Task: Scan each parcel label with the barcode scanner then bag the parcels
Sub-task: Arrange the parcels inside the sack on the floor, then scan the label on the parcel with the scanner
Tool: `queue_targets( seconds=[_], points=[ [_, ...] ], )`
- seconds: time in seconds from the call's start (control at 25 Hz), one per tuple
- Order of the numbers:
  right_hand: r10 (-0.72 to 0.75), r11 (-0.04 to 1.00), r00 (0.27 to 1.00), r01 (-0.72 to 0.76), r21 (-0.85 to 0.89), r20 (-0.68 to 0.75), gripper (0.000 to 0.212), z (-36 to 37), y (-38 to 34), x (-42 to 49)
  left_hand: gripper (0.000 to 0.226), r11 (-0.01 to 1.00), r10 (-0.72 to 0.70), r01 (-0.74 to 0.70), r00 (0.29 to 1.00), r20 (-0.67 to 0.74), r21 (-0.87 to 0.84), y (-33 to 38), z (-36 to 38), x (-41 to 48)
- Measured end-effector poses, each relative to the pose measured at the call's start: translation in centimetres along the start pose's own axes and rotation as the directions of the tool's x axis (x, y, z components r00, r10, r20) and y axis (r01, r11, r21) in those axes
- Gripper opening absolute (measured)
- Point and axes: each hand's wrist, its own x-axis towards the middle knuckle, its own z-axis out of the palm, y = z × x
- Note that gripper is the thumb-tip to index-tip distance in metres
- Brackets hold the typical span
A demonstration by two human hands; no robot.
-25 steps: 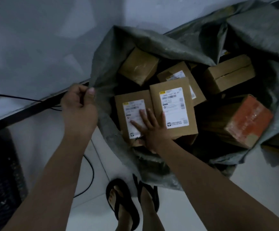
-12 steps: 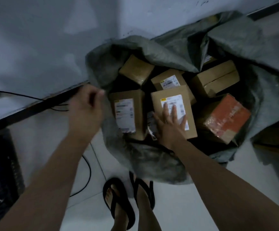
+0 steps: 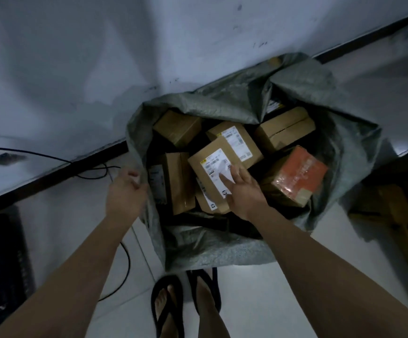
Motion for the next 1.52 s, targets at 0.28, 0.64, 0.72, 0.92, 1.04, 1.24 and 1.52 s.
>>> queue_targets(
  seconds=[0.28, 0.64, 0.72, 0.92, 1.04, 1.24, 1.52],
  points=[
    [0.191, 0.966, 0.981, -0.182, 0.185, -0.034, 0.067, -6.1, 1.1, -12.5, 0.015, 0.981, 0.186, -0.184, 0.982, 0.031, -0.061, 7.3, -6.5, -6.2],
    [0.441, 0.857, 0.864, -0.326, 0.400, -0.242, 0.034, -19.8, 7.8, -40.2, 0.018, 0.681, 0.732, -0.717, 0.667, 0.138, -0.145, 33.3, -16.5, -24.4],
    [0.495, 0.837, 0.819, -0.360, 0.411, -0.291, 0.036, -21.6, 10.6, -49.1, 0.019, 0.566, 0.822, -0.808, 0.541, 0.177, -0.163, 38.9, -16.2, -30.9],
    [0.698, 0.686, 0.635, -0.463, 0.561, -0.331, 0.046, -23.1, 21.0, -66.8, 0.020, 0.293, 0.942, -0.931, 0.243, 0.233, -0.216, 52.5, -11.4, -47.7],
    [0.781, 0.600, 0.541, -0.507, 0.619, -0.313, 0.047, -21.1, 29.2, -75.6, 0.019, 0.141, 0.939, -0.960, 0.052, 0.340, -0.242, 59.6, -5.7, -57.3],
    [0.875, 0.453, 0.419, -0.539, 0.710, -0.240, 0.041, -16.7, 40.3, -85.3, 0.023, 0.052, 0.882, -0.978, -0.049, 0.468, -0.200, 67.4, 1.8, -68.0],
    [0.914, 0.286, 0.401, -0.513, 0.810, -0.068, 0.041, -13.1, 55.0, -86.8, 0.023, 0.082, 0.747, -0.975, -0.078, 0.661, -0.207, 76.1, 15.8, -73.8]
  ],
)
